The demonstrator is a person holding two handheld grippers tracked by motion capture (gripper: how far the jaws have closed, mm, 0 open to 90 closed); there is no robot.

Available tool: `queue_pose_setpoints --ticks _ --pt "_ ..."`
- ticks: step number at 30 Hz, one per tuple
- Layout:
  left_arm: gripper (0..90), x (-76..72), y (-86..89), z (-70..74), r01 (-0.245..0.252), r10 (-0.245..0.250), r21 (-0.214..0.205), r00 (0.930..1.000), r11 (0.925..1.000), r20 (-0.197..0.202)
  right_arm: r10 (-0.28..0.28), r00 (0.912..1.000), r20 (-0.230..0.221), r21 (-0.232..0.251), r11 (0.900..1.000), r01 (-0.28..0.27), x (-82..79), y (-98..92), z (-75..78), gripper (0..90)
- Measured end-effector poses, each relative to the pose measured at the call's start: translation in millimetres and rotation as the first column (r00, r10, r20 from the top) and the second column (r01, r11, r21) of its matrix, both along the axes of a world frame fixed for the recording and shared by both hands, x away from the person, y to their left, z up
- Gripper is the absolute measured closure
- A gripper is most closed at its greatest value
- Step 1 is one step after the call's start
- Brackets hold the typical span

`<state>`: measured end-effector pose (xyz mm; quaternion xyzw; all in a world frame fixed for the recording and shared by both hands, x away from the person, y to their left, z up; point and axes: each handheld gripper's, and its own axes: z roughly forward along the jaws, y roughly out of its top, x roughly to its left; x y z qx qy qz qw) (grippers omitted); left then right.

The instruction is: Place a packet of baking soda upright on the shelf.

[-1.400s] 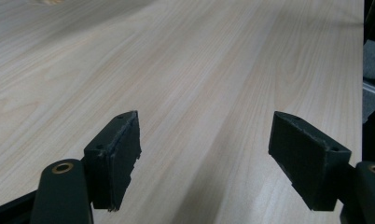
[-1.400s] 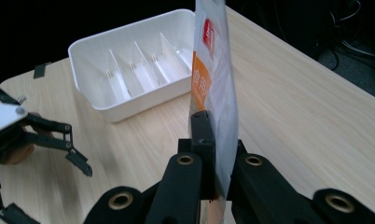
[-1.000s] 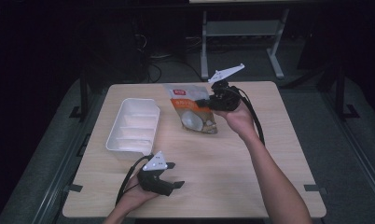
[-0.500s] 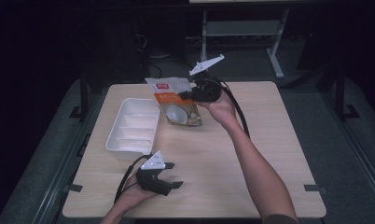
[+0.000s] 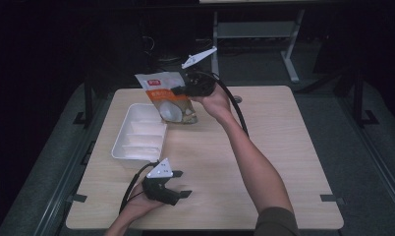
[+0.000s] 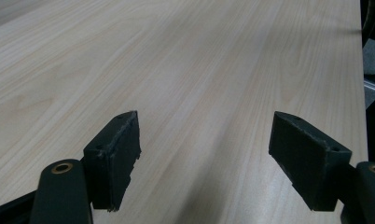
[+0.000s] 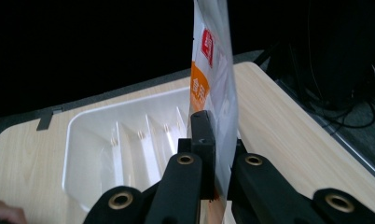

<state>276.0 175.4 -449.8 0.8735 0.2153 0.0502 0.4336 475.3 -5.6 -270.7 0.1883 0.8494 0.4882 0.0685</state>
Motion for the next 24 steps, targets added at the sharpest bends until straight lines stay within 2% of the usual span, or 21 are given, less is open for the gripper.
queue_pose_setpoints --ticks 15,24 --pt "24.6 -0.1 0.6 0.3 0.003 -0.003 -0.016 1.0000 0.9999 -0.004 0.047 0.9989 0.009 0.008 0.9989 -0.047 28.3 42.6 3.6 89.9" --pt "24.5 0.6 1.8 0.7 -0.001 0.001 -0.017 1.0000 0.9999 -0.002 0.059 0.9982 0.008 0.028 0.9978 -0.060 40.6 57.9 -5.4 89.8"
